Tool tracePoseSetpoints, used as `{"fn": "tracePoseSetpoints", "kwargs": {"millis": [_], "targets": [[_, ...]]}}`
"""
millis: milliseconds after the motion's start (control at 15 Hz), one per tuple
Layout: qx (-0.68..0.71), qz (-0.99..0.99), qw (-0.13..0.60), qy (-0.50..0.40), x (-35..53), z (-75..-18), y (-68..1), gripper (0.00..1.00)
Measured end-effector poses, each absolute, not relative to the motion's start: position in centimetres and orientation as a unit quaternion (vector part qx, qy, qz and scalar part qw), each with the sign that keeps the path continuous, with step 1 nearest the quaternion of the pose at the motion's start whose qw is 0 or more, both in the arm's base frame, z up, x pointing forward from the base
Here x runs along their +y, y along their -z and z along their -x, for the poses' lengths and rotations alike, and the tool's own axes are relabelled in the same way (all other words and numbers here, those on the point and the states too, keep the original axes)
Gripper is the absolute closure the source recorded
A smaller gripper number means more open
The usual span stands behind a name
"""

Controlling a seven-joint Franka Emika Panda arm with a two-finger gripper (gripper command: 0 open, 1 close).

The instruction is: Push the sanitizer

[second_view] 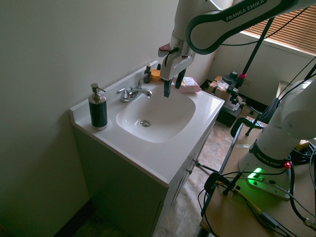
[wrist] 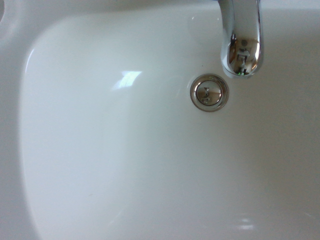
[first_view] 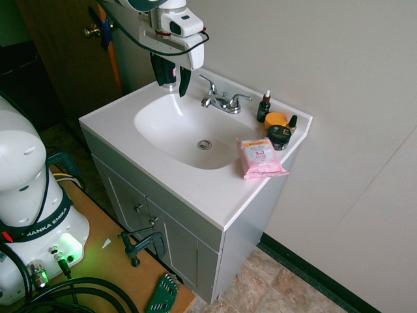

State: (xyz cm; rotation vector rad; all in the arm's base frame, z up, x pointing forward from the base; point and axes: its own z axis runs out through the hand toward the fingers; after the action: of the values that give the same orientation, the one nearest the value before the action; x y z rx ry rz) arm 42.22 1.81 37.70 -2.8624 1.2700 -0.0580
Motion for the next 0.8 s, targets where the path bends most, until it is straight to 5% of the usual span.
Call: {"fn": "tracePoseSetpoints", "kwargs": {"millis": [400, 467, 800], "targets": [[0.377, 0.925, 0.02, 0.048, 6.3, -44.4, -40.9, 0.0], [0.372, 0.926, 0.023, 0.055, 8.6, -45.4, -42.1, 1.0], [0.384, 0.921, 0.028, 0.061, 17.8, -52.2, -45.7, 1.0]]}}
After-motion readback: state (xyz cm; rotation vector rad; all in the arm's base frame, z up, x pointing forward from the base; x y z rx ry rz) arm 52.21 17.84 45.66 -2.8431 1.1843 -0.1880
